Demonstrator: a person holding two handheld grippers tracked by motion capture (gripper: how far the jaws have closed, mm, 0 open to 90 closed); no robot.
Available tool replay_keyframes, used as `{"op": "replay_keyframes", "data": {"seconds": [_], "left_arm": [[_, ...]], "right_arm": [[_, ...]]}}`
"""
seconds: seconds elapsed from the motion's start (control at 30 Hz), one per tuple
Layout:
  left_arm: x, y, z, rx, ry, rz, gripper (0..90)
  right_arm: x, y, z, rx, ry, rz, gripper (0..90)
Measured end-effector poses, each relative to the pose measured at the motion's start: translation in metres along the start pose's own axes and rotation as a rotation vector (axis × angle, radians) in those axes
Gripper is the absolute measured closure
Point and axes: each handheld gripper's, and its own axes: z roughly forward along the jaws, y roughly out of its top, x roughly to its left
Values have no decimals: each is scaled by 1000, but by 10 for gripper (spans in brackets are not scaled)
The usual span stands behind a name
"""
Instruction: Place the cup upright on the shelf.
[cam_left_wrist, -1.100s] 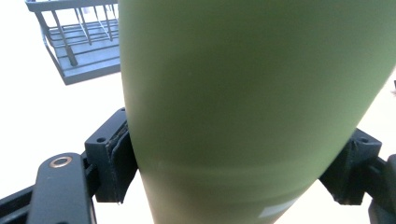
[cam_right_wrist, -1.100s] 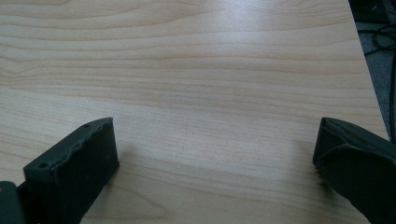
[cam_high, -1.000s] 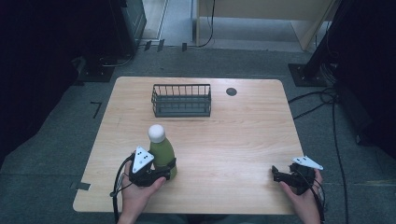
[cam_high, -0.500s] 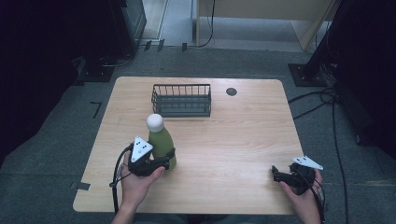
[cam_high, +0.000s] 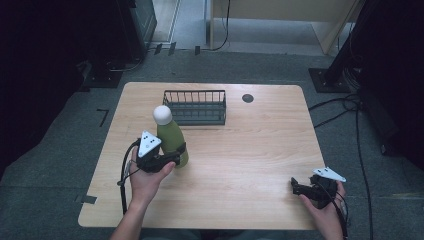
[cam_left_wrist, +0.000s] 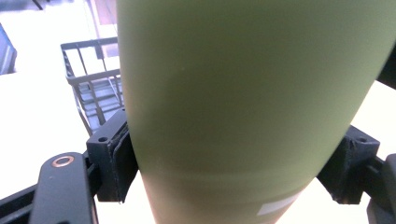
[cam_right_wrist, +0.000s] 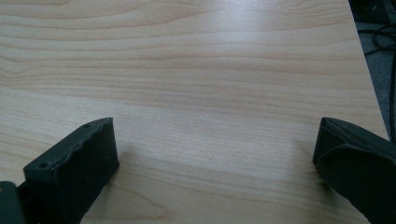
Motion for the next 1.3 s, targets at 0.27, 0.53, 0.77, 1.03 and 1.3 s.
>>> {"op": "replay_keyframes", "data": {"seconds": [0.27,0.53,0.77,1.03,1.3], "left_arm": [[8,12,10,-11,-17,-18,209],[13,26,18,-19,-6,-23,209],[16,41,26,-30,5,-11,209],[16,59,34,-48,14,6,209],[16,75,43,-59,14,2,210]], "right_arm": [[0,0,0,-1,0,-1,0],[2,-1,-1,3,30,-27,0],[2,-1,-1,3,30,-28,0],[5,0,0,1,-1,-1,0],[7,1,1,-2,-13,9,0]]}}
